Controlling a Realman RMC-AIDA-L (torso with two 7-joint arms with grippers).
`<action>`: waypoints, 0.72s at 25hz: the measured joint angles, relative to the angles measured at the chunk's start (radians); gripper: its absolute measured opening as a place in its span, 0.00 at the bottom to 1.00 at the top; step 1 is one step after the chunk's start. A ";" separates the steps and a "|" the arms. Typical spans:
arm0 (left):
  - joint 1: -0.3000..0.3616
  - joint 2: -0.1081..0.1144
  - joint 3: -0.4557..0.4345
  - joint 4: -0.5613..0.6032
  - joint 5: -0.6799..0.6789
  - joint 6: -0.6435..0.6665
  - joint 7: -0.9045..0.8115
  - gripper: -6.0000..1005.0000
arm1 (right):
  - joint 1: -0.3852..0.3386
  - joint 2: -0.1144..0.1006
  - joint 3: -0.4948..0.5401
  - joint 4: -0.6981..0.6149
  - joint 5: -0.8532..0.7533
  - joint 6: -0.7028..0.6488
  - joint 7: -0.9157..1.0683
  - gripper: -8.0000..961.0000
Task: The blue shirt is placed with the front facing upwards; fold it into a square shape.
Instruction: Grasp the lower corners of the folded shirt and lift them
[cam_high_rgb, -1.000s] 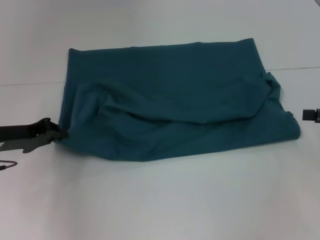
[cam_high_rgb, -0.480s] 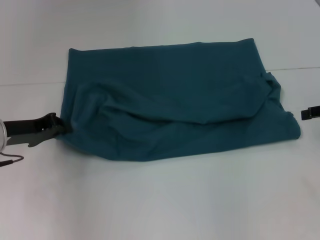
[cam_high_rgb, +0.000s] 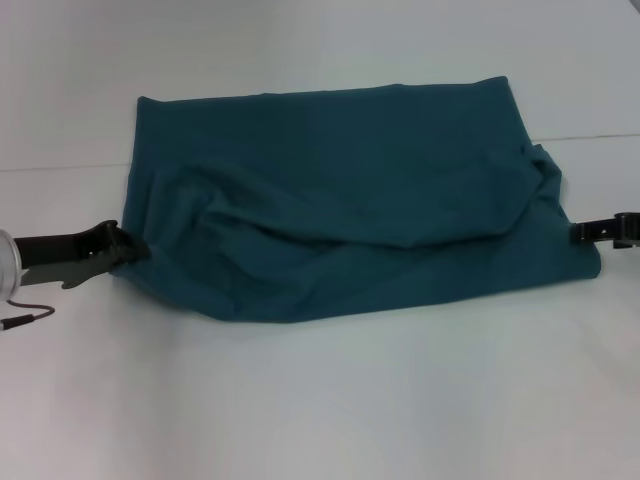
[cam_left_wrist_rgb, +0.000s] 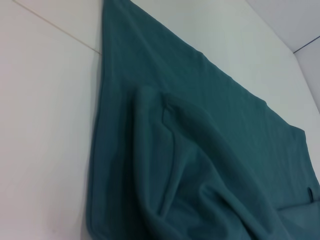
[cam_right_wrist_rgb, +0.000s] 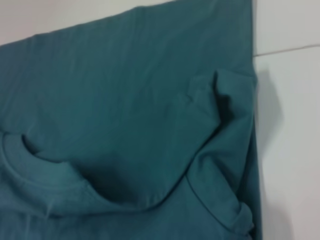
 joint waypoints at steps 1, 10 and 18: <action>0.000 -0.001 0.000 0.000 0.000 -0.002 0.000 0.06 | 0.004 0.002 -0.006 0.015 0.000 0.017 -0.001 0.84; 0.000 -0.002 0.000 0.000 0.000 -0.004 0.001 0.07 | 0.022 0.024 -0.044 0.086 0.000 0.124 -0.003 0.84; 0.008 -0.004 0.000 0.000 0.000 -0.007 0.001 0.07 | 0.042 0.039 -0.054 0.103 -0.002 0.137 -0.005 0.84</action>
